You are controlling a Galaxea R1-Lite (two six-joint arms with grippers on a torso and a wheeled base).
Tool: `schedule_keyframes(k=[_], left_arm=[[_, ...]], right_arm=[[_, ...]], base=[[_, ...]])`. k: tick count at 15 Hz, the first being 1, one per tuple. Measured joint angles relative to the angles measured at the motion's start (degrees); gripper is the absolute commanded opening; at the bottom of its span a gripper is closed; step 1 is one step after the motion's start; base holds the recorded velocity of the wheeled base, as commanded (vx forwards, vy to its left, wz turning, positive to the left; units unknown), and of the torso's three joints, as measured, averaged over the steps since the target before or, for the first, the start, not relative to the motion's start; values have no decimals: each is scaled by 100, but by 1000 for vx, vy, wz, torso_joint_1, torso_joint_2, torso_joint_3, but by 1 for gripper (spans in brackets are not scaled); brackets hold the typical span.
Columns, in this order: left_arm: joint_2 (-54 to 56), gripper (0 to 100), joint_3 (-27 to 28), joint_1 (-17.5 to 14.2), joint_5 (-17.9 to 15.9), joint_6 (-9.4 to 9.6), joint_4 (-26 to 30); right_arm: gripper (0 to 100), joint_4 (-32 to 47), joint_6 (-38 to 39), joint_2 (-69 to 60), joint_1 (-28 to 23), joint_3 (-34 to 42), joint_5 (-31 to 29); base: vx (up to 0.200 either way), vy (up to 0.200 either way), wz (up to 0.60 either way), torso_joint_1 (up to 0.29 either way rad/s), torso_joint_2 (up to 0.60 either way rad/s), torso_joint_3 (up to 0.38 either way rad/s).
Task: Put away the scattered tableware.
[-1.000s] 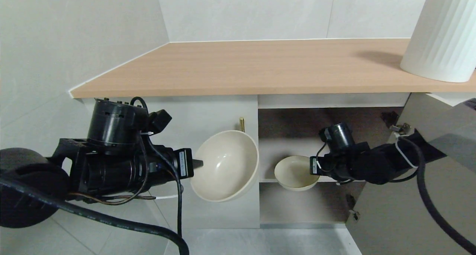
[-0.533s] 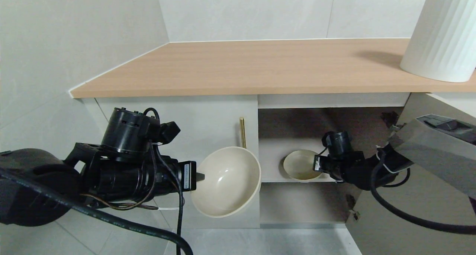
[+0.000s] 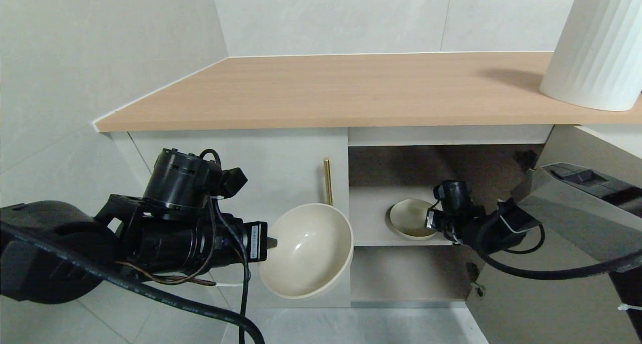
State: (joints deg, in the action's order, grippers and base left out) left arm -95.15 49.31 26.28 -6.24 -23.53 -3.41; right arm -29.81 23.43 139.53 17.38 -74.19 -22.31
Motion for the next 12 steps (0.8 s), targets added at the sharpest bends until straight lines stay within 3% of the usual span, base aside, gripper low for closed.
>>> schedule_keyframes(k=[9,10,12], left_arm=[[-85,0,0,0,9,0,2],[-90,0,0,0,9,0,0],[-99,0,0,0,9,0,0]], right_arm=[[0,2,76,272,-79,-325,-126],[100,2,76,274,-79,-325,-126],[100,4,77,274,-79,-321,-126]], base=[[0,0,0,0,0,0],[0,0,0,0,0,0],[0,0,0,0,0,0]])
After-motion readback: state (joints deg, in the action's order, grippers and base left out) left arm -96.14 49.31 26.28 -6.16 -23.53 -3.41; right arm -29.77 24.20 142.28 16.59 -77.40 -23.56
